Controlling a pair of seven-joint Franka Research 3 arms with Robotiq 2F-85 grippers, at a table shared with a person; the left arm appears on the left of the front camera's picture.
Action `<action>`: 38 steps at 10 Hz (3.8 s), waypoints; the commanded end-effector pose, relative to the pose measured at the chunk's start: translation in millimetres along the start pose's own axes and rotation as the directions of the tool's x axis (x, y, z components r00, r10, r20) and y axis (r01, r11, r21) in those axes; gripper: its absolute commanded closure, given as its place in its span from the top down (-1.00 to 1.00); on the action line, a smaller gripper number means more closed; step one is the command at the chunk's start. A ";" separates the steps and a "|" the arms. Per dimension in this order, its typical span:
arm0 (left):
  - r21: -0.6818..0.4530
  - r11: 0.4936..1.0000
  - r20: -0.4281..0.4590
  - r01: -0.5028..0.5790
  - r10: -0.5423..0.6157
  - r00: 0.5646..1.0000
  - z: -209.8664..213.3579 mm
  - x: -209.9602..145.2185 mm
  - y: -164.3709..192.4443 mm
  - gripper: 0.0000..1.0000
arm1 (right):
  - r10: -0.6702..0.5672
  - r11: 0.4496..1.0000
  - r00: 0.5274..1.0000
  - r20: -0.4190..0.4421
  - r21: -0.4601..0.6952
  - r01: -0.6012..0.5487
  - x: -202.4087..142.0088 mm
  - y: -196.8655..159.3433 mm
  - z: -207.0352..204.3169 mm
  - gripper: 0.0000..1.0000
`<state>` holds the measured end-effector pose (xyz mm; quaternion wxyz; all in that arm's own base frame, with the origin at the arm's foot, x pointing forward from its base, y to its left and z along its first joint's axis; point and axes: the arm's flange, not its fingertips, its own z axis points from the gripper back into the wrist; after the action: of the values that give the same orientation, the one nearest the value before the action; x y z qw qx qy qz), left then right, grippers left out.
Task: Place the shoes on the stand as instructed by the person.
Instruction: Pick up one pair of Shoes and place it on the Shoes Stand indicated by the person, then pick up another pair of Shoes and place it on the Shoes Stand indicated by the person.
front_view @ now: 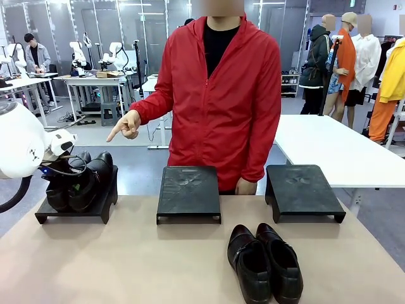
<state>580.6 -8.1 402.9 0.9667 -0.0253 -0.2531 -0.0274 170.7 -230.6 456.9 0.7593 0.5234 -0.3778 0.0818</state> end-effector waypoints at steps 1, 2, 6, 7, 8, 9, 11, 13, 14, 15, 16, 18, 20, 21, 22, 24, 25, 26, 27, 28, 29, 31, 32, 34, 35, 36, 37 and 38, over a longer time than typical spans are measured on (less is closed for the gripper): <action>-0.024 0.999 0.031 0.021 -0.021 0.999 1.4 10.2 2.3 -0.83 | 0.020 1.000 1.000 0.012 0.006 -0.021 1.1 1.2 1.1 1.00; -0.025 0.999 0.032 0.019 -0.018 0.999 3.4 10.7 1.2 -0.40 | 0.020 1.000 1.000 0.012 0.006 -0.021 1.1 1.2 1.1 1.00; -0.038 0.999 0.047 -0.003 0.004 0.999 23.7 19.1 -9.9 0.93 | 0.020 1.000 1.000 0.012 0.006 -0.021 1.1 1.2 1.1 1.00; -0.032 0.999 0.050 -0.005 0.006 0.999 28.6 19.2 -8.2 1.00 | 0.020 1.000 1.000 0.012 0.006 -0.021 1.1 1.2 1.1 1.00; -0.030 1.000 0.054 -0.007 0.009 0.999 32.0 17.9 -6.5 1.00 | 0.020 1.000 1.000 0.012 0.006 -0.021 1.1 1.2 1.1 1.00; -0.030 1.000 0.056 -0.008 0.010 0.998 34.8 17.8 -7.1 1.00 | 0.020 1.000 1.000 0.012 0.006 -0.021 1.1 1.2 1.1 1.00; -0.032 0.999 0.051 -0.010 0.012 0.999 39.3 17.8 -10.1 1.00 | 0.020 1.000 1.000 0.012 0.006 -0.021 1.1 1.2 1.1 1.00; -0.010 1.000 0.014 -0.006 0.006 1.000 47.7 12.1 -14.4 1.00 | 0.020 1.000 1.000 0.012 0.006 -0.021 1.1 1.2 1.1 1.00; -0.010 1.000 0.065 0.012 -0.011 0.998 34.4 20.6 -11.4 1.00 | 0.020 1.000 1.000 0.012 0.006 -0.021 1.1 1.2 1.1 1.00; -0.010 1.000 0.065 0.012 -0.011 0.998 34.4 20.6 -11.4 1.00 | 0.020 1.000 1.000 0.012 0.006 -0.021 1.1 1.2 1.1 1.00; -0.010 1.000 0.065 0.012 -0.011 0.998 34.4 20.6 -11.4 1.00 | 0.020 1.000 1.000 0.012 0.006 -0.021 1.1 1.2 1.1 1.00; -0.010 1.000 0.065 0.012 -0.011 0.998 34.4 20.6 -11.4 1.00 | 0.020 1.000 1.000 0.012 0.006 -0.021 1.1 1.2 1.1 1.00; -0.010 1.000 0.065 0.012 -0.011 0.998 34.4 20.6 -11.4 1.00 | 0.020 1.000 1.000 0.012 0.006 -0.021 1.1 1.2 1.1 1.00; -0.010 1.000 0.065 0.012 -0.011 0.998 34.4 20.6 -11.4 1.00 | 0.020 1.000 1.000 0.012 0.006 -0.021 1.1 1.2 1.1 1.00; -0.010 1.000 0.065 0.012 -0.011 0.998 34.4 20.6 -11.4 1.00 | 0.020 1.000 1.000 0.012 0.006 -0.021 1.1 1.2 1.1 1.00; -0.010 1.000 0.065 0.012 -0.011 0.998 34.4 20.6 -11.4 1.00 | 0.020 1.000 1.000 0.012 0.006 -0.021 1.1 1.2 1.1 1.00; -0.010 1.000 0.065 0.012 -0.011 0.998 34.4 20.6 -11.4 1.00 | 0.020 1.000 1.000 0.012 0.006 -0.021 1.1 1.2 1.1 1.00; -0.011 1.000 0.052 0.012 -0.011 0.999 36.2 17.7 -12.3 0.95 | 0.020 1.000 1.000 0.012 0.006 -0.021 1.1 1.2 1.1 1.00; -0.009 1.000 0.046 0.029 -0.029 0.999 59.2 25.3 -9.3 1.00 | 0.020 1.000 1.000 0.012 0.006 -0.021 1.1 1.2 1.1 1.00; -0.053 0.999 0.018 0.004 -0.004 1.000 89.3 23.2 -0.8 1.00 | 0.020 1.000 1.000 0.012 0.006 -0.021 1.1 1.2 1.1 1.00; -0.100 0.995 -0.005 -0.025 0.025 1.000 124.5 13.5 12.6 1.00 | 0.020 1.000 1.000 0.012 0.006 -0.021 1.1 1.2 1.1 1.00; -0.305 0.948 -0.089 -0.091 0.067 0.994 191.7 -17.9 52.0 1.00 | 0.020 1.000 1.000 0.012 0.006 -0.021 1.1 1.2 1.1 1.00; -0.378 0.920 -0.114 -0.104 0.065 0.991 215.8 -35.7 73.6 1.00 | 0.020 1.000 1.000 0.012 0.006 -0.021 1.1 1.2 1.1 1.00; -0.498 0.856 -0.118 -0.141 0.094 0.988 256.8 -77.9 125.5 1.00 | 0.020 1.000 1.000 0.012 0.006 -0.021 1.1 1.2 1.1 1.00; -0.579 0.794 -0.133 -0.185 0.132 0.982 274.1 -107.9 159.2 1.00 | 0.020 1.000 1.000 0.012 0.006 -0.021 1.1 1.2 1.1 1.00; -0.651 0.732 -0.133 -0.199 0.149 0.980 279.6 -135.6 187.0 1.00 | 0.020 1.000 1.000 0.012 0.006 -0.021 1.1 1.2 1.1 1.00; -0.720 0.665 -0.107 -0.201 0.181 0.978 278.9 -164.6 211.2 1.00 | 0.020 1.000 1.000 0.012 0.006 -0.021 1.1 1.2 1.1 1.00; -0.770 0.602 -0.089 -0.209 0.223 0.971 271.8 -192.8 231.5 1.00 | 0.020 1.000 1.000 0.012 0.006 -0.021 1.1 1.2 1.1 1.00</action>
<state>299.1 236.3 555.9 0.8824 -0.4208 -0.2101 -0.0120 170.9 -230.5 456.8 0.7593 0.5233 -0.3779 0.0824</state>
